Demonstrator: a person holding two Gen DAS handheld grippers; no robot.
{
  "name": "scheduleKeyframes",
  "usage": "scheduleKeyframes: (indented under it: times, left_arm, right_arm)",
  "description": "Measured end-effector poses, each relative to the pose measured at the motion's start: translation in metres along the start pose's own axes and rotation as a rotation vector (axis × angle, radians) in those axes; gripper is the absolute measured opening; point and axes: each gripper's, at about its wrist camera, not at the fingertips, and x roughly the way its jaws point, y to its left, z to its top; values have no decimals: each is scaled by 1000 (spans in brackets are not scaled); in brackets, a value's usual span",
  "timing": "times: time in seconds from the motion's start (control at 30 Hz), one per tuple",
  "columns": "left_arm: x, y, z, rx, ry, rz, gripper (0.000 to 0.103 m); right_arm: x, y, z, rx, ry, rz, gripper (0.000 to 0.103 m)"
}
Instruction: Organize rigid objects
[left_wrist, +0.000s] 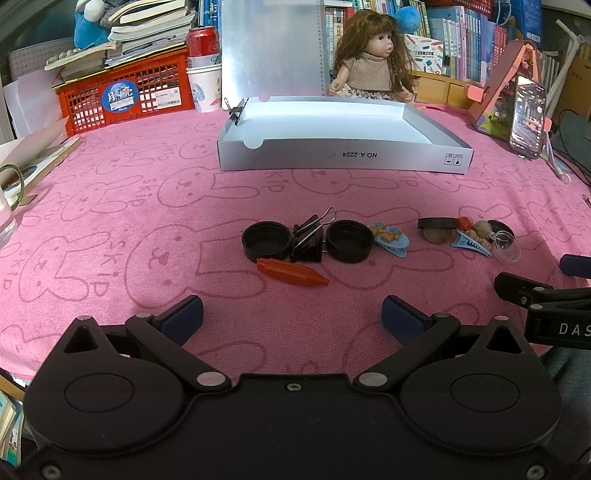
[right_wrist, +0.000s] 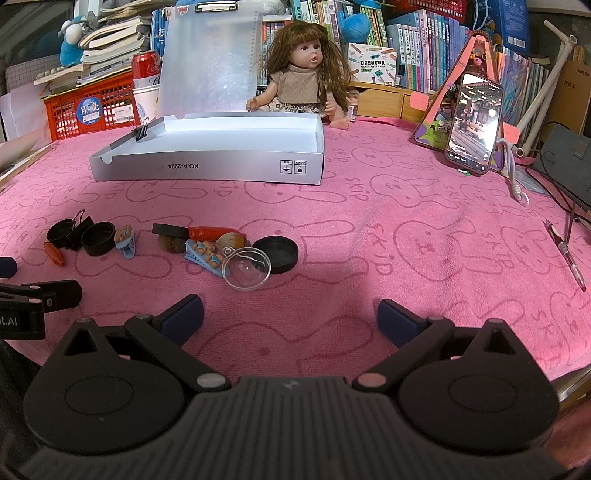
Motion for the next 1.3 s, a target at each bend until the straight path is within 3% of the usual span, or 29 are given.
scheduleKeyframes:
  times: [1.3]
  left_arm:
    - [-1,3,-4,19,-22,-23,102]
  right_arm:
    - [-1,-1,0,-4,-25,5,103]
